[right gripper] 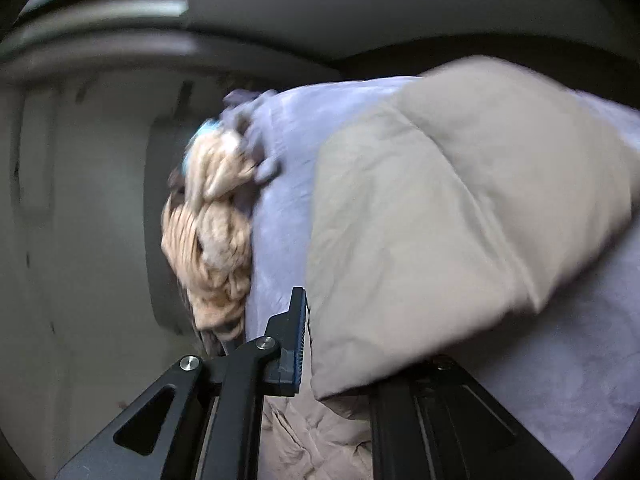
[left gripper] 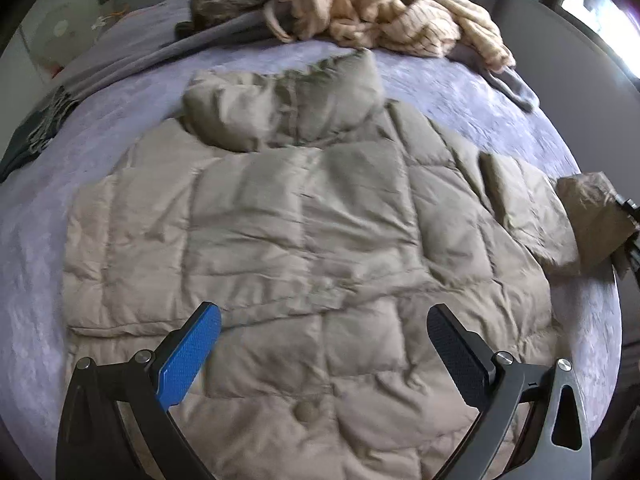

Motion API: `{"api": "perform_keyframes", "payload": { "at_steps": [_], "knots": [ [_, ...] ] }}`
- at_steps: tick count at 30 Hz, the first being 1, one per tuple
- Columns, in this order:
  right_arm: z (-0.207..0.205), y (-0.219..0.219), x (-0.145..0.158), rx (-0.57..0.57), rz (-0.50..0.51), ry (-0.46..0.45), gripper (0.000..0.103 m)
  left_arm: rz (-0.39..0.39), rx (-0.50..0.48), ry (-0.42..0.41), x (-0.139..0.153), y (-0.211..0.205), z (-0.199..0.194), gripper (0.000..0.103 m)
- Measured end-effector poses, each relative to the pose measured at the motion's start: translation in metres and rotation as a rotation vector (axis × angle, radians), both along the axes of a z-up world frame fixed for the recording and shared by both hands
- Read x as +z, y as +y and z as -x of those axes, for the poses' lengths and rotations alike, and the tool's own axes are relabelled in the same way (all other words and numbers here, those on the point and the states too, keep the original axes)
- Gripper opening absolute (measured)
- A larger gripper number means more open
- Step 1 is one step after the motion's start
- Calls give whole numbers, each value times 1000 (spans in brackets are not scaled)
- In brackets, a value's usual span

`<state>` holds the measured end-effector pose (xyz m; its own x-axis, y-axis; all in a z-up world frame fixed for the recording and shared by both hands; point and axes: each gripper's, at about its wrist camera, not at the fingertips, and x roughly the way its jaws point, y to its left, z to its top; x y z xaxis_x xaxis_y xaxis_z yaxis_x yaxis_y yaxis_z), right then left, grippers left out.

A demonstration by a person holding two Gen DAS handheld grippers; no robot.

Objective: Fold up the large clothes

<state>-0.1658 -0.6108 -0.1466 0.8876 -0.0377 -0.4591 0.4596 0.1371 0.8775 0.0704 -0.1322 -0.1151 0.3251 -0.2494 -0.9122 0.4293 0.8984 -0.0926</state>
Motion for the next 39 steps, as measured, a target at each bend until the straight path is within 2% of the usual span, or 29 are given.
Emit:
{"api": "perform_keyframes", "payload": {
  "at_steps": [5, 9, 12, 14, 17, 20, 24, 27, 29, 31, 32, 35, 38, 39],
  "knots": [
    [-76, 59, 69, 244, 273, 32, 11, 5, 59, -21, 3, 26, -17, 103],
    [-149, 140, 110, 495, 543, 93, 11, 11, 109, -32, 3, 52, -33, 103],
    [-199, 222, 111, 702, 743, 172, 11, 0, 129, -44, 1, 66, -41, 103],
    [-218, 264, 89, 805, 791, 210, 11, -8, 144, -65, 1, 76, -45, 103],
    [-238, 303, 47, 902, 769, 262, 11, -9, 170, -76, -1, 91, -52, 103],
    [-245, 315, 9, 932, 707, 319, 11, 2, 192, -69, -7, 101, -59, 103],
    [-243, 318, -20, 928, 625, 376, 11, 17, 211, -32, -23, 100, -66, 103],
    [-243, 307, -28, 916, 528, 384, 13, 42, 213, -7, -31, 94, -67, 103],
    [-235, 297, -24, 898, 464, 370, 25, 61, 210, 2, -31, 91, -68, 103],
    [-220, 283, -13, 842, 415, 336, 66, 75, 209, 4, -31, 90, -71, 103],
    [-209, 273, -6, 789, 394, 310, 71, 81, 211, 1, -31, 90, -73, 103],
    [-189, 242, 3, 637, 317, 262, 71, 85, 225, -6, -31, 95, -81, 103],
    [-191, 213, 0, 521, 220, 232, 70, 94, 243, -6, -30, 106, -87, 103],
    [-196, 208, 0, 495, 209, 219, 57, 100, 248, -6, -30, 110, -87, 103]
  ]
}}
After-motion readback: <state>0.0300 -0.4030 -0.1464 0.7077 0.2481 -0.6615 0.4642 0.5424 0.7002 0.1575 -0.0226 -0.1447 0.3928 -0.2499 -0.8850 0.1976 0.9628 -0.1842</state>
